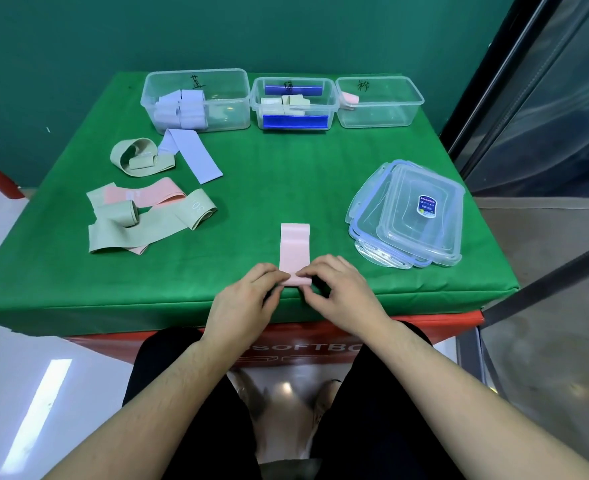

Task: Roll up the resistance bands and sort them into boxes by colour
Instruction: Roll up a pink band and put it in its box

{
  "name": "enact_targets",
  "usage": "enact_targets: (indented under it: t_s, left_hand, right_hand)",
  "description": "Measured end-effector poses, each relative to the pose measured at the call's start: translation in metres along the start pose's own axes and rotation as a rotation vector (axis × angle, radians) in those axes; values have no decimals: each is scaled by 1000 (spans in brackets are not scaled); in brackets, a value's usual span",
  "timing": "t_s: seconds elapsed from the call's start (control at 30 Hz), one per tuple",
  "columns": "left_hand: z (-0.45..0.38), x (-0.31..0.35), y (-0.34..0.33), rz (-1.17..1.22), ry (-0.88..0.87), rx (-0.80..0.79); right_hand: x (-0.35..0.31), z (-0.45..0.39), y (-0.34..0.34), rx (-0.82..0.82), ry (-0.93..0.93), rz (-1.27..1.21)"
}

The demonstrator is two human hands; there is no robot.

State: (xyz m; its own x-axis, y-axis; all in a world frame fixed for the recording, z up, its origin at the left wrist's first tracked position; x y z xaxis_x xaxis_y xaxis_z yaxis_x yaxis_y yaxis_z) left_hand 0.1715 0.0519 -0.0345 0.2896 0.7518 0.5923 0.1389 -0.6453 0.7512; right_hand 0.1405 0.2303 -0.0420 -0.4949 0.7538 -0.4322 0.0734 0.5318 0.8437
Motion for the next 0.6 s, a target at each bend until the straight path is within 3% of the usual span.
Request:
enact_targets:
  t_s: [0.6]
  left_hand:
    - [-7, 2, -1, -57, -2, -9]
  right_hand:
    - [4, -8, -1, 26, 3, 21]
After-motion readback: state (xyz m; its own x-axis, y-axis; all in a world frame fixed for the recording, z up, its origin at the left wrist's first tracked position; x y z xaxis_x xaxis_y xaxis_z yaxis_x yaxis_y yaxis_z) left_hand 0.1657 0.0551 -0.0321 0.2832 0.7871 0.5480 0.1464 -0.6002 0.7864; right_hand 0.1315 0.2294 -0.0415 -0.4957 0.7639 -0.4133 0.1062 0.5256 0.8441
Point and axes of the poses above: each hand's wrist, its own z-axis away from the middle knuckle, its own y-axis out of the back of the hand, x = y × z, the point moved 4 cm from there along -z, towards the middle knuckle, and after that the axes turned 9 degrees about z, right-handed, at the moved point
